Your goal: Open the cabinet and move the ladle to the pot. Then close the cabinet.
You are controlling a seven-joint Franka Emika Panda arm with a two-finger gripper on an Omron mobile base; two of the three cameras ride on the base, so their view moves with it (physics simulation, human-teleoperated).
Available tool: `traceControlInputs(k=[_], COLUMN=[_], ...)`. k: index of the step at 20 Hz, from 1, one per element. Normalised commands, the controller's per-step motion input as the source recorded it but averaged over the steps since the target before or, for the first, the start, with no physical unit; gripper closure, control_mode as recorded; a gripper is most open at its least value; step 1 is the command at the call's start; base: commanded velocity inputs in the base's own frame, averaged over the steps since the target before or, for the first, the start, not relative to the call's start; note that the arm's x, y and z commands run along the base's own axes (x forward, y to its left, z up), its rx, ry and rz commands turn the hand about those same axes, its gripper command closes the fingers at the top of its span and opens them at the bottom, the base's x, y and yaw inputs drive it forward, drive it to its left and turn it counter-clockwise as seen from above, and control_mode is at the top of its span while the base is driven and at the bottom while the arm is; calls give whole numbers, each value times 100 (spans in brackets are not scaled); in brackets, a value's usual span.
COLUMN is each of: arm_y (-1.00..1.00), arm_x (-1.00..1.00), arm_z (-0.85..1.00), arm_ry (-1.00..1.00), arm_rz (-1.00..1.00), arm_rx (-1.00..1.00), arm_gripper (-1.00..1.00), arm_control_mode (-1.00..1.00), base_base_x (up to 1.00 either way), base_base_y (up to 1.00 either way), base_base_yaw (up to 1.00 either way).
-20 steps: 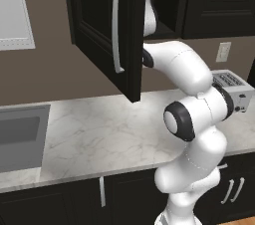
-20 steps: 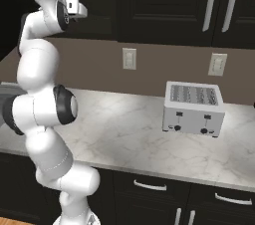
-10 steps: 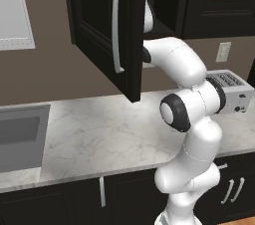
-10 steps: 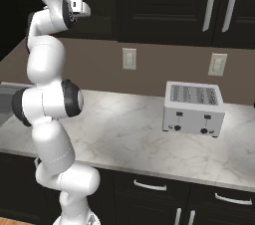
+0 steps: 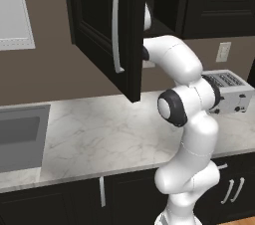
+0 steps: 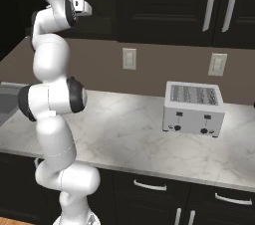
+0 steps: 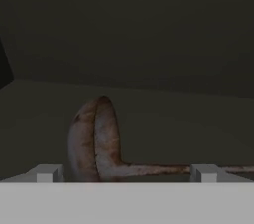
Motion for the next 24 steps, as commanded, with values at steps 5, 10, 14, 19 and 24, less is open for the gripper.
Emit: traceControlInputs(k=[5, 10, 14, 19, 24], arm_y=[1, 1, 16, 20, 7], arm_x=[4, 0, 1, 1, 17], arm_z=[0, 0, -8, -26, -24], arm_ry=[4, 2, 0, 0, 3], arm_rz=[0, 0, 0, 0, 0], arm_rx=[0, 0, 0, 0, 0], arm_gripper=[-100, -100, -100, 100, 100], arm_control_mode=[-100, -100, -100, -100, -100], base_base_x=[0, 0, 0, 0, 0], base_base_y=[0, 0, 0, 0, 0], base_base_yaw=[0, 0, 0, 0, 0])
